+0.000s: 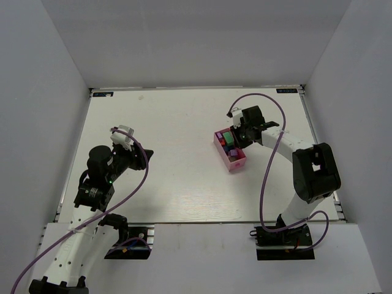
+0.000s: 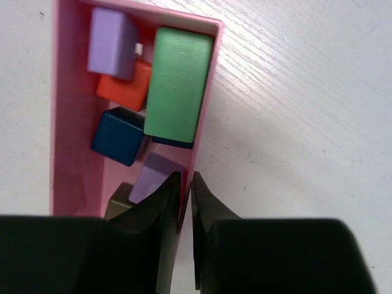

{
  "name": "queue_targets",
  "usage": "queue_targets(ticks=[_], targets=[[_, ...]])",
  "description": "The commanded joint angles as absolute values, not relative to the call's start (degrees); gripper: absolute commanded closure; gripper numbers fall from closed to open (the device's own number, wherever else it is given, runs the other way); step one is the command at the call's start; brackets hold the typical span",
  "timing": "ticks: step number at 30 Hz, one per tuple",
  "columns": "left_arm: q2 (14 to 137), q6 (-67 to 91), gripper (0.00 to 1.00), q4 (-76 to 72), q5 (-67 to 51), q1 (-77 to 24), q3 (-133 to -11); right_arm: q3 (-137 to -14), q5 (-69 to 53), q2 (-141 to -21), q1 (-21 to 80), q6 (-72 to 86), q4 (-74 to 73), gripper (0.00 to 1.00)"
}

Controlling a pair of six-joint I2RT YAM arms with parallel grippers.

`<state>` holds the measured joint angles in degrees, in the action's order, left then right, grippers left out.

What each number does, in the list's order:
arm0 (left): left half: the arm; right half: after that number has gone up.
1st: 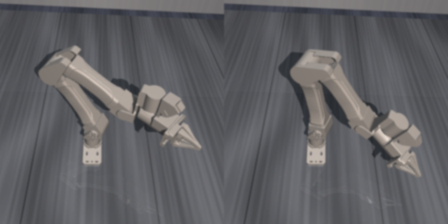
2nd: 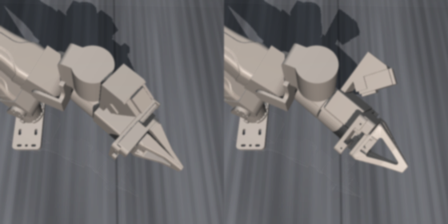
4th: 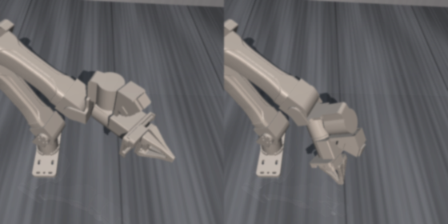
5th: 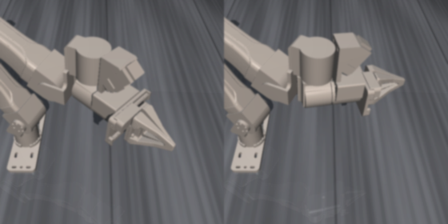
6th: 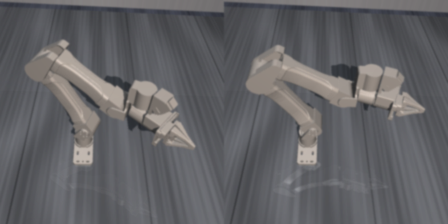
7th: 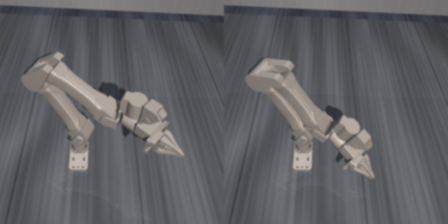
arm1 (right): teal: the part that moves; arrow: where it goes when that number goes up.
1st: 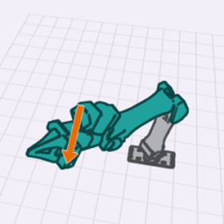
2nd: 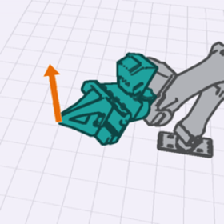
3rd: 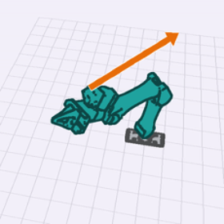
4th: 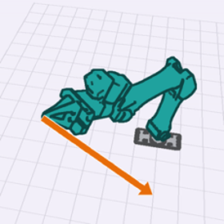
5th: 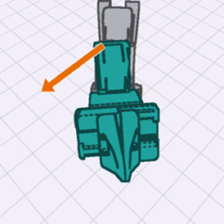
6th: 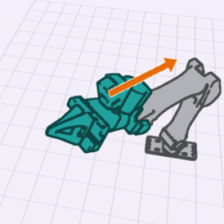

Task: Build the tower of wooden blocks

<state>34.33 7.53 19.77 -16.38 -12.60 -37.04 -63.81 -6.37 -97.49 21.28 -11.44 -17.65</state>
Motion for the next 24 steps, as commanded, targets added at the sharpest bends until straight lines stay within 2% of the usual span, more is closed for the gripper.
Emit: queue_targets(ticks=[1,6,16,24], targets=[[34.2,7.6,0.39,20.1,-17.4,-12.8,-38.9,-65.6,-6.0,-97.7,21.5,-11.8,-17.1,0.83],[34.2,7.6,0.40,20.1,-17.4,-12.8,-38.9,-66.0,-7.0,-96.7,21.7,-11.7,-17.7,1.00],[34.2,7.6,0.43,20.1,-17.9,-12.8,-38.9,-65.6,-0.4,-91.4,24.4,-16.3,-15.5,1.00],[34.7,7.6,0.43,19.6,-18.5,-12.8,-38.9,-62.0,22.1,-87.7,30.5,-25.8,-4.4,1.00]])
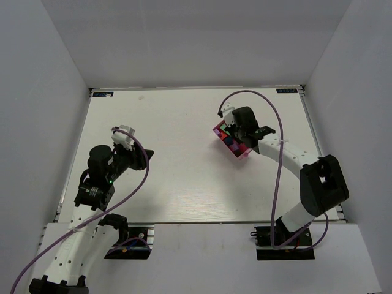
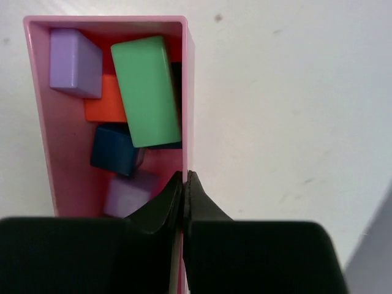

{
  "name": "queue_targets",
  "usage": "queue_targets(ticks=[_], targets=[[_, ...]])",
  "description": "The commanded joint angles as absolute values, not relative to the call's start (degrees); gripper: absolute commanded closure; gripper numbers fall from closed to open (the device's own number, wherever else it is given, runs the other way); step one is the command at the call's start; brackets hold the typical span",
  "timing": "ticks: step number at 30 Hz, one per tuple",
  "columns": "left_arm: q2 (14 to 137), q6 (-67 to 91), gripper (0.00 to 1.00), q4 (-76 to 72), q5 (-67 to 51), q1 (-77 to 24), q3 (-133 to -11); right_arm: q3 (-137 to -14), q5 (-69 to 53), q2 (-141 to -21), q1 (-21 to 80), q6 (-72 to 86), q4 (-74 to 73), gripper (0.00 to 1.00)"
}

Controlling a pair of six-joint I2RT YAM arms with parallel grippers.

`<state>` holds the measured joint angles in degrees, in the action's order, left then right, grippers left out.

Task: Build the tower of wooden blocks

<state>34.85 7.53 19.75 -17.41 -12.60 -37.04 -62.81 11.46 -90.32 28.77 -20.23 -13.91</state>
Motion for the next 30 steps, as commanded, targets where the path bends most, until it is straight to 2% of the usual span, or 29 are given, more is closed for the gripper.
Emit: queue_targets(ticks=[1,3,10,12,18,21,25,30], targets=[[34.7,7.6,0.43,19.6,-18.5,-12.8,-38.9,-60.4,25.8,-87.8,32.2,-26.8,-3.1,1.00],[35.2,7.6,0.43,19.6,-18.5,-12.8,-38.9,-58.3,33.3,-88.2,33.2,-32.0,-1.0,1.00],[35.2,7.6,0.43,19.6,-18.5,-12.8,-38.9,-47.4,48.7,-92.1,39.6,-52.2,29.1,1.00],[35.2,7.6,0.43,19.6,-18.5,-12.8,-38.9,-45.4,52.0,-94.1,40.9,-59.2,43.3,1.00],[35.2,7.6,0.43,19.6,-18.5,-12.8,-38.9,-39.0,54.0,-101.0,43.1,-76.2,63.3,1.00],[35.2,7.6,0.43,19.6,-18.5,-12.8,-38.9,-37.0,54.7,-106.0,44.1,-83.5,79.6,1.00],[35.2,7.6,0.40,19.6,-17.9,-12.8,-38.9,-37.0,55.5,-110.1,44.7,-87.1,85.8,1.00],[35.2,7.6,0.39,19.6,-17.9,-12.8,-38.9,-37.3,56.2,-109.1,45.0,-82.2,78.4,1.00]])
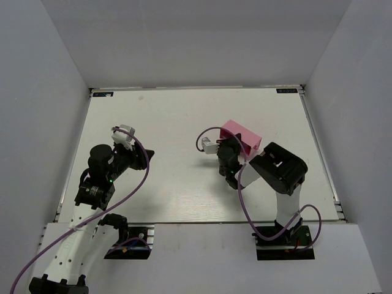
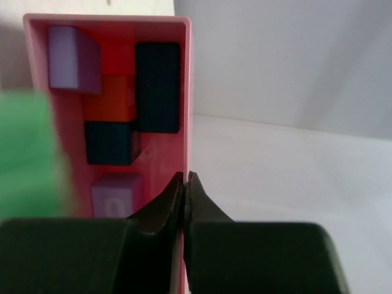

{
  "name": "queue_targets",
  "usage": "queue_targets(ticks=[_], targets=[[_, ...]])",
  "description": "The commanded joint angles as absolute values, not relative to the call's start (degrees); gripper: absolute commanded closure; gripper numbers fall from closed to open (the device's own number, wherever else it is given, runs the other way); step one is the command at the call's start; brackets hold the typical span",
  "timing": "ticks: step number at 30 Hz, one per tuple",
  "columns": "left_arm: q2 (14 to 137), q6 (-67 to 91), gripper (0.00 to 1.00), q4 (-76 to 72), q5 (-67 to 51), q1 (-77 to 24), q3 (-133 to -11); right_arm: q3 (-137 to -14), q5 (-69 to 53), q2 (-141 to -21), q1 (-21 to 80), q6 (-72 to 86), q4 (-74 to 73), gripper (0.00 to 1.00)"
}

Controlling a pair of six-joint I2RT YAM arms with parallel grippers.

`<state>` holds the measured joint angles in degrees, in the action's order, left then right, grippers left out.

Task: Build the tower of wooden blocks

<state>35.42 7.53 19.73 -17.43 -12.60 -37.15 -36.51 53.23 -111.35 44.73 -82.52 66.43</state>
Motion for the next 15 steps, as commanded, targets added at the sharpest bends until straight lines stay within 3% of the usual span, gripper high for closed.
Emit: queue_targets(ticks=[1,2,4,8,9,10,14,15], targets=[[35.2,7.6,0.39,19.6,-17.9,-12.8,-38.9,-37.4,56.2,-108.5,44.9,-79.9,76.2,1.00],[35.2,7.6,0.39,19.6,-17.9,-12.8,-38.9,-37.4,56.1,-107.9,45.0,-79.2,74.9,1.00],[35.2,7.6,0.39,19.6,-17.9,-12.8,-38.9,-37.4,56.0,-107.0,44.9,-76.2,70.2,0.87],[35.2,7.6,0.38,19.6,-17.9,-12.8,-38.9,-38.2,55.1,-103.3,45.2,-68.1,60.2,0.75],[35.2,7.6,0.38,19.6,-17.9,-12.8,-38.9,-39.5,54.2,-102.7,45.2,-66.4,51.9,0.66],[35.2,7.6,0.38,19.6,-17.9,-12.8,-38.9,-39.9,54.1,-102.0,45.2,-62.7,48.7,0.63],[35.2,7.6,0.38,20.1,-17.9,-12.8,-38.9,-42.5,51.5,-98.7,45.2,-54.6,36.1,0.58],[35.2,7.6,0.38,20.1,-17.9,-12.8,-38.9,-42.3,51.4,-98.8,45.3,-54.6,36.2,0.64]])
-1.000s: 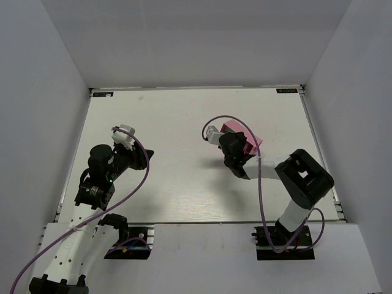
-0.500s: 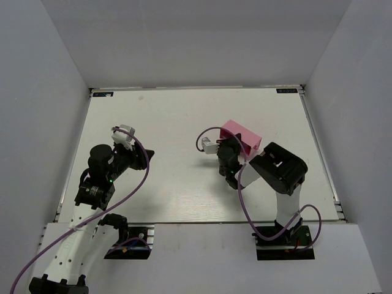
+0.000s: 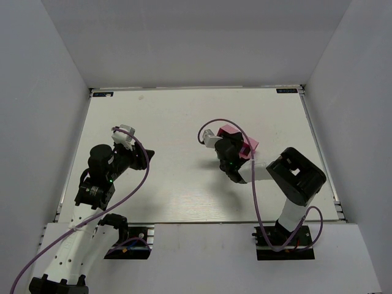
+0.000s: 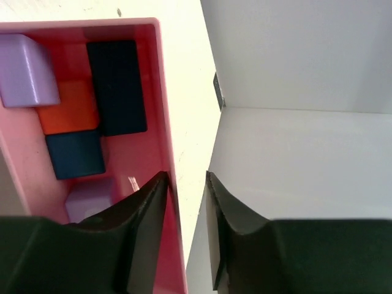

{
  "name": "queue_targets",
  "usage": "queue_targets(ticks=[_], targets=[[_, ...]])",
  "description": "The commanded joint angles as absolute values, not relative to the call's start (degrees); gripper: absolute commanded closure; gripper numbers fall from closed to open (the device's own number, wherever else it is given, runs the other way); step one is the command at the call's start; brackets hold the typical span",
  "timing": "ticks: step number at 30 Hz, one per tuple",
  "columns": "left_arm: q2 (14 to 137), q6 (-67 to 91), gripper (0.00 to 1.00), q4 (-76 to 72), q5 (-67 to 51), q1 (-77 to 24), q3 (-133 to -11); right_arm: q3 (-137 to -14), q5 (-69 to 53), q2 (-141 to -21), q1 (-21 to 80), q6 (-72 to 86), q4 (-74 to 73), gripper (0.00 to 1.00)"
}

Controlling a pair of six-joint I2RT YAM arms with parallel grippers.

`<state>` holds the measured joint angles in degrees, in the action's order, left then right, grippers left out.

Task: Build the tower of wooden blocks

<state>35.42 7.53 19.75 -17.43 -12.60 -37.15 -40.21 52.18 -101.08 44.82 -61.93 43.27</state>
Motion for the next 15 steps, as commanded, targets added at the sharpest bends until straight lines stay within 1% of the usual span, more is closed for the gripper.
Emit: queue_targets(ticks=[1,7,13,14,15], targets=[[35.2,7.6,0.38,20.1,-17.9,-12.8,-38.9,-42.1,51.3,-98.7,45.1,-54.7,36.5,0.67],[35.2,7.6,0.38,20.1,-17.4,-12.8,-38.9,-41.3,51.5,-99.1,45.7,-54.9,36.1,0.66],[35.2,7.6,0.38,20.1,-17.4,-12.8,-38.9,-41.6,50.2,-97.4,46.2,-52.2,31.3,0.52],[35.2,7.6,0.38,20.1,-17.4,-12.8,-38.9,-41.7,50.0,-97.1,46.4,-51.4,30.7,0.46],[35.2,7.6,0.38,20.1,-17.4,-12.8,-38.9,-41.7,49.7,-96.9,46.6,-51.2,29.6,0.44]])
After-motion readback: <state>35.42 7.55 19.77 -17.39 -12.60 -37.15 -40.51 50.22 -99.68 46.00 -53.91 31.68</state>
